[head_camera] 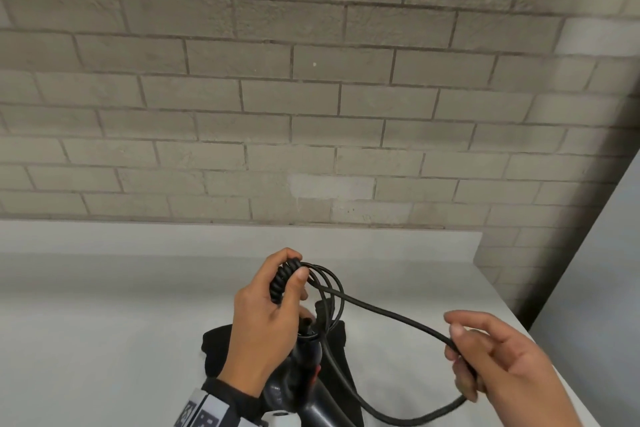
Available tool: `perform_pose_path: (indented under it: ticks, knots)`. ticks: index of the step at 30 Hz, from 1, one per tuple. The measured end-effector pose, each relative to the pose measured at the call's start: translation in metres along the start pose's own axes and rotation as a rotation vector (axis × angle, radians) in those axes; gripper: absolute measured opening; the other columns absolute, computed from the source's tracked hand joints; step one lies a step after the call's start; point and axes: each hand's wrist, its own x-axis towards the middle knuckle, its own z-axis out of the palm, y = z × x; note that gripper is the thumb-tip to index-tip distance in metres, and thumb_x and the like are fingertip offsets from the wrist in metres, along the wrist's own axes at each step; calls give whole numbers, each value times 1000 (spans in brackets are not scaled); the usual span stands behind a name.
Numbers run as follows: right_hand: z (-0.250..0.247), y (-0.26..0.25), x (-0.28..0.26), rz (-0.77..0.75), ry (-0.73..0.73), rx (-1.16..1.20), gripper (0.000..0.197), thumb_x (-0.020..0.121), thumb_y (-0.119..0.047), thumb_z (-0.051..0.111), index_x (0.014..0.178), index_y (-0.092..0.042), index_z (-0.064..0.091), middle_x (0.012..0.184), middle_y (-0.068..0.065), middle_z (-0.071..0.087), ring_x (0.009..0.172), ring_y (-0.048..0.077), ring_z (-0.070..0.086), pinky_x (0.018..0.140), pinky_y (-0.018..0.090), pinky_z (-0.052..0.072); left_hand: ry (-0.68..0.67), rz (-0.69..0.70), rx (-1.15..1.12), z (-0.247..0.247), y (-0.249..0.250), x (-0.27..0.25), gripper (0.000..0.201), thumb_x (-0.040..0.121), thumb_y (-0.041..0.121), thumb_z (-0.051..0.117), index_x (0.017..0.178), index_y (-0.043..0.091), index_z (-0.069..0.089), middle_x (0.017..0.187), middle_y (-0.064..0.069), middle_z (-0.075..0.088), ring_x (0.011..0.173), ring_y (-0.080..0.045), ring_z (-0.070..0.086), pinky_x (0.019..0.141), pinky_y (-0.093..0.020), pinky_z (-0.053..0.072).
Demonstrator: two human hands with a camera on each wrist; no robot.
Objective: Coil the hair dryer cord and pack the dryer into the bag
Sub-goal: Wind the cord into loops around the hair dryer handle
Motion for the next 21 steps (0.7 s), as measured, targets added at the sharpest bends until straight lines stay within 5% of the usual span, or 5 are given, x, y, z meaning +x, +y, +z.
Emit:
perform_pose_path:
  ticks: [3, 6, 9, 16, 21]
  knots:
    - [13, 14, -4, -204, 177, -127, 19, 80, 8, 69, 90, -8, 69, 59, 9, 65, 49, 13, 59, 54, 11, 50, 28, -12, 8, 1, -1, 1, 22, 83, 41, 59, 103, 35, 64, 65, 0, 63, 49, -24, 67, 54, -26, 57]
    - [39, 21, -16, -576, 399, -362, 16, 78, -15, 76, 88, -22, 67, 84, -3, 68, 74, 9, 61, 71, 8, 46, 44, -10, 14, 4, -2, 0, 20, 83, 40, 59, 102, 34, 64, 66, 4, 65, 49, -20, 68, 55, -23, 57]
    - [70, 18, -42, -815, 291, -444, 4, 72, -31, 65, 73, -28, 64, 74, -15, 60, 70, 1, 55, 68, 5, 39, 51, 12, 20, 8, 0, 0, 15, 83, 38, 59, 97, 36, 64, 66, 6, 67, 48, -15, 64, 52, -19, 54]
    - [107, 84, -33, -370, -142, -682, 36, 76, -52, 65, 101, -56, 40, 101, -34, 54, 95, -16, 52, 76, -5, 34, 47, 58, 89, 9, 3, -4, 14, 85, 41, 58, 98, 37, 63, 70, 6, 68, 50, -12, 66, 53, -19, 54]
    - [93, 74, -25, -361, -323, -575, 23, 86, -33, 61, 100, -51, 56, 97, -17, 61, 91, 6, 61, 76, 14, 48, 57, 72, 133, 2, 4, -4, 14, 85, 43, 58, 98, 40, 63, 73, 5, 67, 51, -13, 65, 54, -22, 55]
